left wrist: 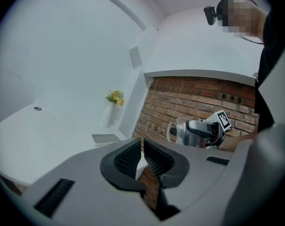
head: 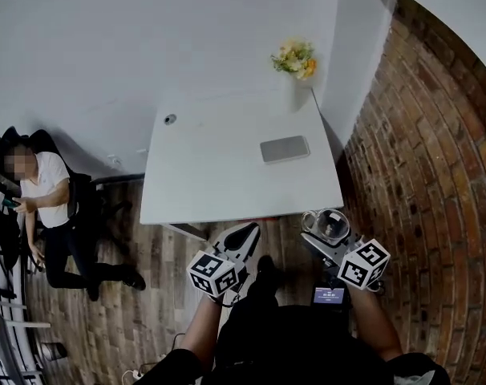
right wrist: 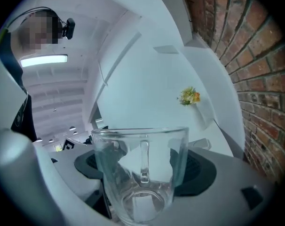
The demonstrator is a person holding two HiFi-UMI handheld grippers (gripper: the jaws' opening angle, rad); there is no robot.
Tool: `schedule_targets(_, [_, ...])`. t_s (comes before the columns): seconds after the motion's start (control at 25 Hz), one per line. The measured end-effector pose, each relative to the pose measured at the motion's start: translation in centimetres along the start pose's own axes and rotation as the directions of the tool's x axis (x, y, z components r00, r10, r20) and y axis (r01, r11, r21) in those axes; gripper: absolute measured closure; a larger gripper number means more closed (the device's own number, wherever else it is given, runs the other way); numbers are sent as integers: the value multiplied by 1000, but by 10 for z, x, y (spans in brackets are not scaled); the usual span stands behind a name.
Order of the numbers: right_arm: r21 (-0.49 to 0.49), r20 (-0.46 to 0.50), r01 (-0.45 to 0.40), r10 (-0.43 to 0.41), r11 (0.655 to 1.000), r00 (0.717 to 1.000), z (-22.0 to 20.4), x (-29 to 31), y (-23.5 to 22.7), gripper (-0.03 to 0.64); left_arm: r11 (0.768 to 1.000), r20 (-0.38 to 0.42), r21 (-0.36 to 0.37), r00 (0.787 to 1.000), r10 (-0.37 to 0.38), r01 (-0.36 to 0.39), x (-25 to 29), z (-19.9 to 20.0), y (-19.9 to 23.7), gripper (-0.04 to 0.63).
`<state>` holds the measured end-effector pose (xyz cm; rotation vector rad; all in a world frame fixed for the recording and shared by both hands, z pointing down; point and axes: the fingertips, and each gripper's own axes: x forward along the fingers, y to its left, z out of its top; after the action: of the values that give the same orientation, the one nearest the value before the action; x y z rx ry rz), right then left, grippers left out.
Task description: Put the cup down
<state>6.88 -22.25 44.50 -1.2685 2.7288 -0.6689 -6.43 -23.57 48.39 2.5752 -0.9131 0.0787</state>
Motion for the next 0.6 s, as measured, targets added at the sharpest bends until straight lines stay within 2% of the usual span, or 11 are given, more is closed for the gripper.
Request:
schedule_targets(0.32, [31, 2, 24, -24, 999, 1000, 31, 84, -39, 201, 1000, -21, 15, 1000, -12, 12, 39, 43, 78, 568])
schedule_targets(0.6, [44, -16, 30, -29, 999, 999, 41, 127, -57, 201, 999, -39, 6, 998, -45, 45, 64, 59, 108, 568])
